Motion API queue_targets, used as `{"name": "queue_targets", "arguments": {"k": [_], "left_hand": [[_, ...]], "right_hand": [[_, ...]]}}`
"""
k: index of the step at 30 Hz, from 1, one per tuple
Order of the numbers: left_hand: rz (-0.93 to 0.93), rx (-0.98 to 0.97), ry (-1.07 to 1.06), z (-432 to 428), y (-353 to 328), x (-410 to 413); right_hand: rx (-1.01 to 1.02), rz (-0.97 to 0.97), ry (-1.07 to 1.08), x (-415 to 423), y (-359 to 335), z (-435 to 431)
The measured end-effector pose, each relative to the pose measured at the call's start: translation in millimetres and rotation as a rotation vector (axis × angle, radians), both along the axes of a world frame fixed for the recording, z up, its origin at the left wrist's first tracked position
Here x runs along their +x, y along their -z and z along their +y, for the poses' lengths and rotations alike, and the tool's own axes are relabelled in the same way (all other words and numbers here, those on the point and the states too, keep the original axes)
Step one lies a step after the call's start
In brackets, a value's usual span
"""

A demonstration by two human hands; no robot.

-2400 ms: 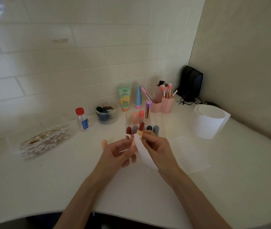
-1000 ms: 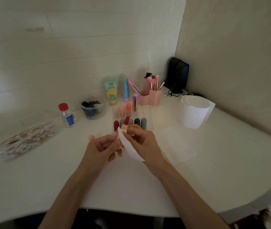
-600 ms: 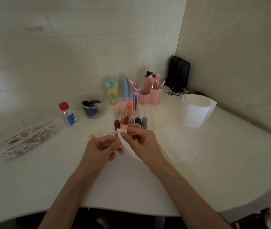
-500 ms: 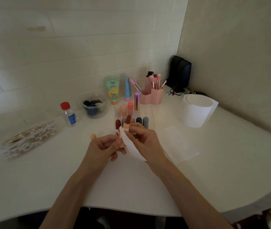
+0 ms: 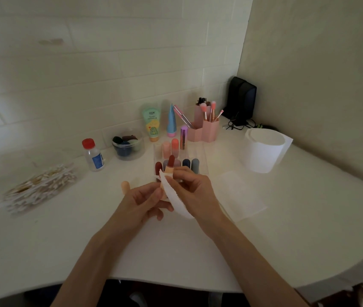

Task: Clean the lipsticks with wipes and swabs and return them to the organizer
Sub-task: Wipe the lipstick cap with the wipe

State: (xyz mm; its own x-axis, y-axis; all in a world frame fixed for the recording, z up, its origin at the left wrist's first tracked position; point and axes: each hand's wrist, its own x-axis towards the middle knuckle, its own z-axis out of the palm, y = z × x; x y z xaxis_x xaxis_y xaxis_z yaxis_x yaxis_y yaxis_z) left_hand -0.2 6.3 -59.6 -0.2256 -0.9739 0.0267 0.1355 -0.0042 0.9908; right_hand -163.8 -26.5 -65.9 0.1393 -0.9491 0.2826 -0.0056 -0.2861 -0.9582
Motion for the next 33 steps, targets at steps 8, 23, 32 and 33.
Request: {"name": "queue_targets", "arguments": {"k": [8, 23, 32, 33], "left_hand": [[-0.076, -0.063, -0.092, -2.9, 2.1, 2.7], [-0.157, -0.071, -0.162, -5.8, 5.8, 4.9], [0.022, 0.039, -0.080, -3.7, 3.9, -1.0], [-0.003, 0.018, -0.101, -4.1, 4.8, -0.9]], "right_hand": [[-0.051, 0.033, 0.010, 2.6, 1.4, -1.1], [-0.118, 0.116, 0.045, 6.3, 1.2, 0.8], [-0.067, -0.019, -0.014, -0.9, -1.8, -2.1], [-0.067, -0.018, -0.008, -0.2, -1.6, -1.6]]}}
